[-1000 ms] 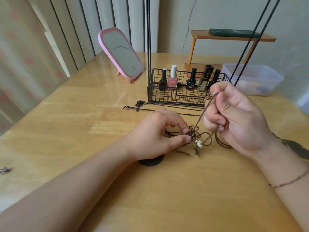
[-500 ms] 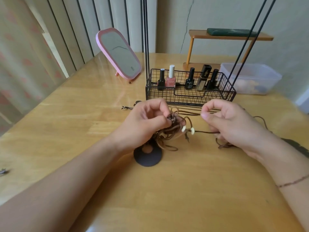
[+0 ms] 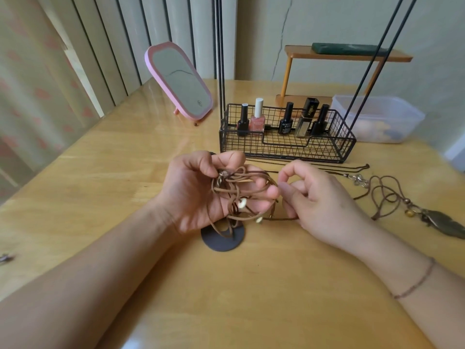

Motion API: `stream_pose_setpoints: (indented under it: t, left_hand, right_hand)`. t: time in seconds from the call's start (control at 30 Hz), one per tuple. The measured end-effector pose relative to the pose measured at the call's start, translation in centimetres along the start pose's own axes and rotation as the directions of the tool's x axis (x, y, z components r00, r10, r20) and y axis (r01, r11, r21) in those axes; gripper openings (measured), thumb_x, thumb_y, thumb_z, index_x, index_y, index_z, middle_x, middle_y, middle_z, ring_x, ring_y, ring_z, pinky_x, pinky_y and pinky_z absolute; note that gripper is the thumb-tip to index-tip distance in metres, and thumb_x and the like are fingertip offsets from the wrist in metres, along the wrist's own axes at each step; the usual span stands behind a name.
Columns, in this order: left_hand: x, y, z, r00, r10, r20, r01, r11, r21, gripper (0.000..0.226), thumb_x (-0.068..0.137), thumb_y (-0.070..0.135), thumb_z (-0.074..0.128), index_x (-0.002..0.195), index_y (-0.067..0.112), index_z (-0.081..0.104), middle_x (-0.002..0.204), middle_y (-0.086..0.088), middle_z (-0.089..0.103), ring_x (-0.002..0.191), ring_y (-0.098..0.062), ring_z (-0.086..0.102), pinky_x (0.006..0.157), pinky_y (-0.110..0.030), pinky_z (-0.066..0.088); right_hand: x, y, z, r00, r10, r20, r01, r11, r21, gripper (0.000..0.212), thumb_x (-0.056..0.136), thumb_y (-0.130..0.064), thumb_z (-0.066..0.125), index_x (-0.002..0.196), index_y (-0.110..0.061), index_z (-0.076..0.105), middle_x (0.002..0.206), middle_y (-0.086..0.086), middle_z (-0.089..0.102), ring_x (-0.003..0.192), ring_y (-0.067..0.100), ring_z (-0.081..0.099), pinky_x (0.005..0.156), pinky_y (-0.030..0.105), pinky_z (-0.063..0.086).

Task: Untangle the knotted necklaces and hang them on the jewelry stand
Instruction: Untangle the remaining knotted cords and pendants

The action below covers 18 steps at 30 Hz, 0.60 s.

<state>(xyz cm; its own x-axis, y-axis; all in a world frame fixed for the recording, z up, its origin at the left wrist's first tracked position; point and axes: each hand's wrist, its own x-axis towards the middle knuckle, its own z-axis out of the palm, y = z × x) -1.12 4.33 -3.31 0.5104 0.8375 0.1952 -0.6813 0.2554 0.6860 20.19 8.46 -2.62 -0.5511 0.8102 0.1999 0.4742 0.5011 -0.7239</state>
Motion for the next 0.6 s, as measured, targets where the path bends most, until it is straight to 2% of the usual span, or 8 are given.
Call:
stream_pose_setpoints:
  t: [0.1, 0.17, 0.2, 0.3, 0.37, 0.43, 0.5, 0.6]
  left_hand:
    - [0.1, 0.2, -0.3, 1.000, -0.026, 0.015, 0.027, 0.992, -0.122, 0.018, 0.079, 0.009, 0.044, 0.095, 0.002, 0.048, 0.098, -0.029, 0.060, 0.102, -0.049, 0.063, 0.080, -0.053, 0.058]
    - [0.2, 0.3, -0.2, 0.998, 0.011, -0.054, -0.019, 0.988, -0.156, 0.019, 0.080, 0.009, 0.046, 0.096, 0.002, 0.053, 0.095, -0.028, 0.062, 0.097, -0.047, 0.066, 0.069, -0.048, 0.061]
    - [0.2, 0.3, -0.2, 0.995, 0.030, -0.092, -0.044, 0.986, -0.163, 0.018, 0.078, 0.008, 0.048, 0.093, 0.002, 0.055, 0.093, -0.028, 0.062, 0.095, -0.046, 0.068, 0.067, -0.048, 0.061]
    - [0.1, 0.2, 0.2, 0.994, 0.033, -0.104, -0.052, 0.982, -0.184, 0.018, 0.078, 0.009, 0.046, 0.091, 0.001, 0.057, 0.092, -0.027, 0.063, 0.093, -0.046, 0.068, 0.075, -0.053, 0.060]
    - [0.2, 0.0, 0.6, 0.992, 0.025, -0.123, -0.044, 0.988, -0.149, 0.022, 0.081, 0.012, 0.038, 0.092, 0.003, 0.055, 0.091, -0.027, 0.063, 0.092, -0.045, 0.068, 0.076, -0.052, 0.060]
    - [0.3, 0.0, 1.1, 0.979, 0.035, -0.200, -0.047, 0.997, -0.058, 0.024, 0.081, 0.014, 0.033, 0.092, 0.005, 0.052, 0.088, -0.024, 0.064, 0.086, -0.040, 0.070, 0.068, -0.045, 0.062]
    - [0.5, 0.0, 1.5, 0.963, 0.065, -0.261, -0.060, 0.998, 0.026, 0.022, 0.079, 0.016, 0.034, 0.090, 0.008, 0.051, 0.089, -0.022, 0.063, 0.080, -0.036, 0.069, 0.062, -0.040, 0.061]
    - [0.6, 0.0, 1.3, 0.943, 0.100, -0.317, -0.056, 0.988, 0.146, 0.015, 0.080, 0.015, 0.038, 0.091, 0.012, 0.049, 0.091, -0.017, 0.060, 0.079, -0.032, 0.065, 0.066, -0.040, 0.058]
  right_hand:
    - [0.0, 0.2, 0.2, 0.995, -0.056, -0.078, 0.054, 0.998, -0.023, 0.018, 0.098, -0.019, 0.058, 0.086, -0.030, 0.050, 0.063, -0.006, 0.065, 0.047, 0.009, 0.054, 0.050, 0.026, 0.047]
    - [0.1, 0.4, -0.2, 0.976, -0.131, -0.174, 0.124, 0.991, -0.051, 0.023, 0.092, -0.012, 0.066, 0.085, -0.030, 0.054, 0.076, -0.007, 0.066, 0.062, 0.013, 0.063, 0.056, 0.029, 0.050]
    - [0.2, 0.3, -0.4, 0.964, -0.176, -0.200, 0.164, 0.984, -0.074, 0.024, 0.087, -0.009, 0.070, 0.085, -0.029, 0.057, 0.088, -0.009, 0.065, 0.072, 0.014, 0.064, 0.060, 0.026, 0.049]
    - [0.0, 0.0, -0.4, 0.969, -0.224, -0.105, 0.215, 0.972, -0.098, 0.021, 0.074, -0.019, 0.069, 0.088, -0.034, 0.066, 0.114, -0.014, 0.056, 0.105, 0.016, 0.055, 0.080, 0.023, 0.042]
    - [-0.1, -0.1, -0.2, 0.985, -0.165, 0.045, 0.169, 0.981, -0.099, 0.018, 0.074, -0.043, 0.063, 0.091, -0.046, 0.063, 0.123, -0.018, 0.049, 0.123, 0.008, 0.038, 0.097, 0.021, 0.032]
    - [-0.1, 0.0, 0.0, 0.978, -0.177, 0.114, 0.192, 0.972, -0.136, 0.021, 0.076, -0.064, 0.055, 0.088, -0.051, 0.064, 0.126, -0.023, 0.045, 0.129, 0.001, 0.029, 0.103, 0.015, 0.023]
    - [0.0, 0.1, 0.1, 0.972, -0.222, 0.077, 0.228, 0.970, -0.081, 0.023, 0.079, -0.063, 0.054, 0.083, -0.048, 0.070, 0.127, -0.029, 0.047, 0.132, -0.001, 0.029, 0.107, 0.015, 0.021]
    - [0.2, -0.2, -0.6, 0.972, -0.229, -0.058, 0.232, 0.970, 0.065, 0.022, 0.085, -0.055, 0.053, 0.079, -0.045, 0.072, 0.125, -0.029, 0.052, 0.132, 0.006, 0.037, 0.107, 0.023, 0.025]
